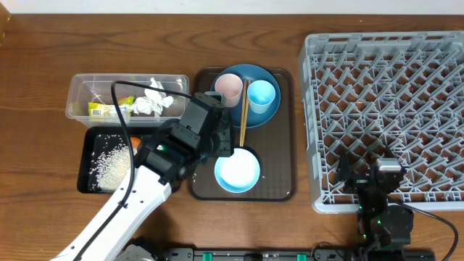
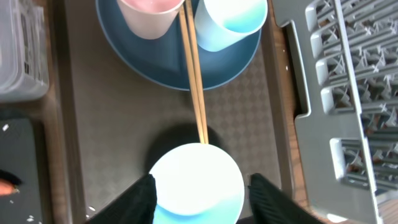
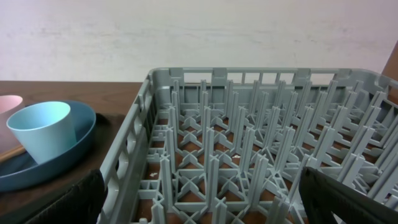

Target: Sort waste into correct bins and load items into the dishwasher rack

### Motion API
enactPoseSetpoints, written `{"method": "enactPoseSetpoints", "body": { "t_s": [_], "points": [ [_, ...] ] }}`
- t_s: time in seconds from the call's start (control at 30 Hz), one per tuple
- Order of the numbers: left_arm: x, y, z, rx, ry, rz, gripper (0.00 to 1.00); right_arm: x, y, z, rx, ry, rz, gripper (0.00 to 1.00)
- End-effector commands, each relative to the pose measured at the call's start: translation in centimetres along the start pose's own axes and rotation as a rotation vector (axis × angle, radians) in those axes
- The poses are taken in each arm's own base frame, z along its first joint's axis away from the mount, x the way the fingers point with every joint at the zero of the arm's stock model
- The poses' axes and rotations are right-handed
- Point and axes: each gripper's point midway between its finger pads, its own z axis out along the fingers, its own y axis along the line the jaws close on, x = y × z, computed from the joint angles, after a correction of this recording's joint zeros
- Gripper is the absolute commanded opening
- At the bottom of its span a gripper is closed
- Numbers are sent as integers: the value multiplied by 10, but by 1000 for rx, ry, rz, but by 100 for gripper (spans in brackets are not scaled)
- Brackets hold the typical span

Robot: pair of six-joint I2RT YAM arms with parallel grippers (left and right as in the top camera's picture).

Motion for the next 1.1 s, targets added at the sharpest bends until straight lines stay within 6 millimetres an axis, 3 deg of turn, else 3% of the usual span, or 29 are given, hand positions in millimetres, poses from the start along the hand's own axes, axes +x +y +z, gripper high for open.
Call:
{"method": "enactPoseSetpoints", "body": {
  "t_s": [0.0, 0.1, 0.4, 0.67, 0.97, 1.07],
  "points": [
    [-1, -1, -5, 1, 7, -8, 58, 2, 2, 0, -6, 5, 2, 99],
    [7, 3, -4, -19, 43, -10, 61, 2, 2, 0, -6, 5, 2, 99],
    [6, 11, 0, -41, 49, -40, 62, 2, 2, 0, -6, 5, 2, 99],
    [42, 2, -5, 39, 227, -88, 62, 2, 2, 0, -6, 5, 2, 99],
    [88, 36, -4, -106, 376, -105, 62, 2, 2, 0, -6, 5, 2, 99],
    [88, 38, 1, -109, 365, -103, 62, 2, 2, 0, -6, 5, 2, 99]
  ]
}}
